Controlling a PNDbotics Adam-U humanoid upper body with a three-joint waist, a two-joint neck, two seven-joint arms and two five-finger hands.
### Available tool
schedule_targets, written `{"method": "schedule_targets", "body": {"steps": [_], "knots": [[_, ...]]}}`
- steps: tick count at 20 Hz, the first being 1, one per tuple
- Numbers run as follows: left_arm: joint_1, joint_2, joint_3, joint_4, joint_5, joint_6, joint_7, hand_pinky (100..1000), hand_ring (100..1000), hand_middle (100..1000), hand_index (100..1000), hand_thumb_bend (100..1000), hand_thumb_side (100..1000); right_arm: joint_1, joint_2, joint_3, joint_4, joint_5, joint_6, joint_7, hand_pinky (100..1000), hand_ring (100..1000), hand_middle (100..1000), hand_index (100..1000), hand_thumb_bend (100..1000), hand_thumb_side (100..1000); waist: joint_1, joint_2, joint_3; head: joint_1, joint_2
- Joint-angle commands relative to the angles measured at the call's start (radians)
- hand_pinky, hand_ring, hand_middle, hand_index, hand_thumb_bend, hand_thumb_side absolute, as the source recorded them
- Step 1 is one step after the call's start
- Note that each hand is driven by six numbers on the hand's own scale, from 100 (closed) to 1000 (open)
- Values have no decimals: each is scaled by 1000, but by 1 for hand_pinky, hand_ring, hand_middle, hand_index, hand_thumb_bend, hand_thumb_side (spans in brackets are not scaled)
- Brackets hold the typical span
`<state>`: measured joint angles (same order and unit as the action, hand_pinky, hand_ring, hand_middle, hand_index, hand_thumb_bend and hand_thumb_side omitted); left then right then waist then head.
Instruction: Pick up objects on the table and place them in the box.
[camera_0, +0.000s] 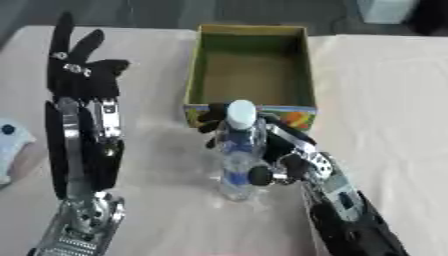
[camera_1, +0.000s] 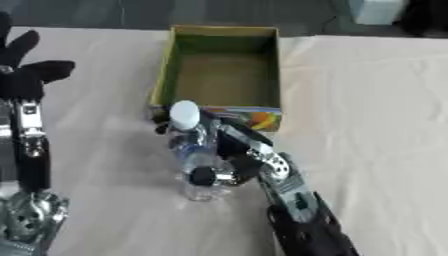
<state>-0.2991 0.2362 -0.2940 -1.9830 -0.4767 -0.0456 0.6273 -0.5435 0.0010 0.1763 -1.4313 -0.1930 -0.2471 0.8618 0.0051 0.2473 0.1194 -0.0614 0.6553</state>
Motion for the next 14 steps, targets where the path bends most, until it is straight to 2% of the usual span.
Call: {"method": "schedule_targets", "body": {"steps": [1, 2, 4, 5, 6, 7, 8, 9, 10, 11, 12, 13, 14], "knots": [[-4, -3, 3, -17, -5, -1, 3, 660, 652, 1000, 878, 100, 1000, -5, 10, -22, 2, 14, -46, 45, 827, 911, 893, 1000, 723, 554, 6, -11, 4, -10, -3], [-4, -4, 4, -17, -5, -1, 3, 660, 651, 1000, 878, 100, 1000, -3, 11, -27, 5, 21, -45, 45, 809, 870, 878, 1000, 713, 568, 7, -10, 5, -11, -3], [-3, -6, 6, -17, -6, 0, 5, 660, 651, 1000, 878, 100, 1000, 3, 13, -48, 11, 35, -43, 45, 705, 769, 785, 1000, 703, 577, 8, -9, 8, -11, -2], [-2, -7, 6, -17, -6, 0, 6, 660, 651, 1000, 878, 100, 1000, 5, 15, -59, 13, 38, -42, 45, 735, 792, 809, 1000, 705, 587, 9, -8, 8, -11, -1], [-2, -8, 7, -17, -7, 0, 8, 660, 651, 1000, 878, 100, 1000, 8, 16, -75, 15, 37, -43, 45, 507, 610, 628, 890, 686, 555, 9, -8, 8, -11, 0], [-2, -8, 8, -17, -7, 0, 9, 660, 651, 1000, 878, 100, 1000, 12, 17, -95, 18, 35, -43, 43, 507, 610, 628, 890, 686, 555, 10, -8, 8, -11, 0], [-1, -9, 9, -17, -8, 1, 10, 660, 651, 1000, 878, 101, 1000, 14, 17, -113, 21, 33, -44, 33, 357, 515, 528, 767, 681, 525, 10, -7, 8, -10, 1], [-1, -10, 10, -17, -8, 1, 11, 660, 651, 1000, 878, 101, 1000, 15, 17, -124, 23, 34, -45, 15, 338, 513, 526, 760, 678, 534, 10, -7, 8, -10, 2], [-1, -10, 11, -17, -9, 1, 12, 660, 651, 1000, 878, 101, 1000, 16, 16, -129, 25, 38, -46, 0, 372, 550, 557, 793, 677, 550, 10, -7, 9, -11, 3], [-1, -11, 11, -17, -9, 1, 13, 660, 651, 1000, 878, 101, 1000, 16, 16, -129, 26, 41, -45, -9, 357, 536, 548, 784, 677, 544, 10, -6, 9, -11, 3], [-1, -11, 10, -17, -9, 2, 14, 660, 651, 1000, 878, 101, 1000, 16, 17, -128, 27, 43, -45, -13, 530, 675, 667, 889, 665, 605, 10, -6, 9, -11, 3], [-1, -12, 9, -17, -9, 2, 15, 660, 651, 1000, 878, 101, 1000, 16, 17, -125, 26, 44, -43, -10, 517, 662, 658, 883, 665, 600, 10, -6, 10, -11, 3], [-1, -12, 8, -17, -10, 3, 16, 660, 651, 1000, 878, 101, 1000, 16, 17, -123, 25, 44, -42, -4, 616, 778, 762, 959, 666, 630, 10, -6, 10, -11, 3]]}}
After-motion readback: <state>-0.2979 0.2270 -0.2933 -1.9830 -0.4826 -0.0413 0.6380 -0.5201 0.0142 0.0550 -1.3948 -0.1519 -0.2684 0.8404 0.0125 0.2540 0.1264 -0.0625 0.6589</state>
